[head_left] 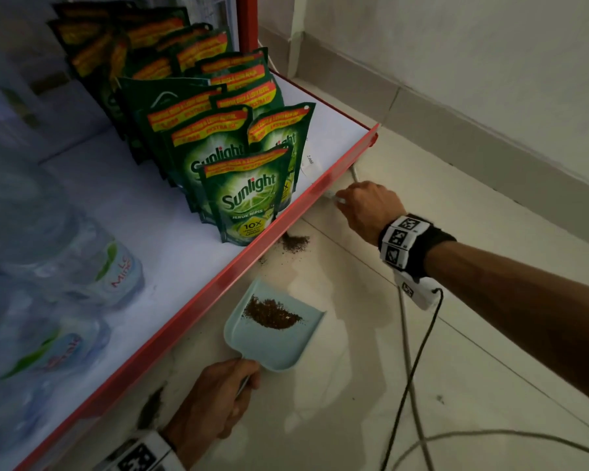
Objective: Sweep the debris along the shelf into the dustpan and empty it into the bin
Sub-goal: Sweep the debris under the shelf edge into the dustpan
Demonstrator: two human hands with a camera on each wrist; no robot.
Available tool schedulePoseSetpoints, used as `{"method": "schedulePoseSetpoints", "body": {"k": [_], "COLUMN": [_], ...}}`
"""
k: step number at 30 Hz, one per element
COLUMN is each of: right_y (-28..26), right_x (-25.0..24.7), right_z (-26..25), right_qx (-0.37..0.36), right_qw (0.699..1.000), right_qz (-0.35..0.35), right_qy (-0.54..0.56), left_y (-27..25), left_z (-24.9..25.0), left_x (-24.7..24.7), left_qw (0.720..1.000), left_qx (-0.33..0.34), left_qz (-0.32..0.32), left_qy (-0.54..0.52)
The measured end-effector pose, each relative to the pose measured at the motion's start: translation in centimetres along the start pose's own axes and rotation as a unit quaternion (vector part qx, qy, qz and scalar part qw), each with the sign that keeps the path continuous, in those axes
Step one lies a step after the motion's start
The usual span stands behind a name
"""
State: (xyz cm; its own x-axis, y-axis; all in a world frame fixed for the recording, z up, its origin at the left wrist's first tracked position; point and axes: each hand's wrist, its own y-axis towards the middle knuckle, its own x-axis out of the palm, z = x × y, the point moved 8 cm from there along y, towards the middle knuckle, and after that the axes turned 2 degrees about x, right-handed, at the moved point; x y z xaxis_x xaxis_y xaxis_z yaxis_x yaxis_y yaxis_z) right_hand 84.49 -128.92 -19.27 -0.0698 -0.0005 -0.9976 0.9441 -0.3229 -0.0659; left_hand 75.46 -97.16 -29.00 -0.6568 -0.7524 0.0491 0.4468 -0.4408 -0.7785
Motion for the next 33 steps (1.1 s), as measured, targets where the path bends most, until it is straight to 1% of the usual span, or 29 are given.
{"method": "schedulePoseSetpoints", "body": {"k": [1,3,6,8,9,11,14,16,17,19,20,22,25,28,30,31,33], "right_y": [-0.4,-2.1,-6.0,-7.5,-7.6,-6.6,-3.2,-0.8,0.2,1.4,1.6,1.0,-1.7,-5.5,-7.3,-7.8,-7.6], "right_x": [0.5,0.9,0.7,0.3,-0.1,-0.9,-1.5,-0.9,-0.4,0.8,1.3,1.8,2.1,1.7,0.8,0.1,-1.1], "right_z": [-0.5,-2.5,-6.4,-7.9,-7.9,-6.8,-3.5,-1.5,-0.9,-0.6,-1.0,-2.9,-7.2,-10.5,-11.0,-10.8,-9.3], "right_qx": [-0.014,-0.074,-0.164,-0.187,-0.18,-0.14,-0.044,0.019,0.038,0.051,0.043,-0.004,-0.127,-0.233,-0.26,-0.257,-0.218], "right_qw": [1.0,0.996,0.979,0.974,0.976,0.987,0.997,0.998,0.998,0.999,0.999,0.998,0.988,0.965,0.957,0.956,0.965], "right_qz": [-0.011,-0.02,-0.039,-0.038,-0.027,0.007,0.061,0.055,0.042,0.019,0.01,-0.006,-0.035,-0.052,-0.038,-0.019,0.023], "right_qy": [0.003,0.035,0.112,0.122,0.117,0.084,-0.004,-0.038,-0.038,-0.005,0.02,0.059,0.084,0.105,0.125,0.138,0.147], "left_y": [0.0,0.1,0.1,0.1,0.0,-0.2,-0.5,-0.8,-1.0,-1.3,-1.5,-2.0,-2.6,-3.1,-3.3,-3.4,-3.6], "left_z": [0.0,0.1,-0.1,-0.3,-0.4,-0.6,-0.9,-1.0,-1.1,-1.2,-1.2,-1.2,-1.3,-1.6,-1.5,-1.5,-1.4], "left_x": [-0.1,-0.3,-0.7,-0.7,-0.7,-0.8,-0.9,-1.2,-1.4,-1.8,-2.0,-2.3,-2.5,-2.4,-2.1,-2.0,-1.7], "left_qw": [1.0,1.0,1.0,1.0,1.0,1.0,1.0,1.0,1.0,1.0,1.0,1.0,0.999,0.999,0.998,0.998,0.998], "left_qx": [0.002,0.007,0.008,0.009,0.009,0.006,0.006,0.002,0.0,0.0,0.002,0.009,0.021,0.025,0.031,0.032,0.035], "left_qz": [0.001,0.0,-0.004,-0.009,-0.01,-0.01,-0.007,-0.001,0.003,0.013,0.018,0.024,0.027,0.028,0.024,0.021,0.016], "left_qy": [-0.002,-0.005,-0.009,-0.009,-0.009,-0.011,-0.01,-0.008,-0.007,-0.005,-0.004,0.0,0.013,0.033,0.044,0.047,0.051]}}
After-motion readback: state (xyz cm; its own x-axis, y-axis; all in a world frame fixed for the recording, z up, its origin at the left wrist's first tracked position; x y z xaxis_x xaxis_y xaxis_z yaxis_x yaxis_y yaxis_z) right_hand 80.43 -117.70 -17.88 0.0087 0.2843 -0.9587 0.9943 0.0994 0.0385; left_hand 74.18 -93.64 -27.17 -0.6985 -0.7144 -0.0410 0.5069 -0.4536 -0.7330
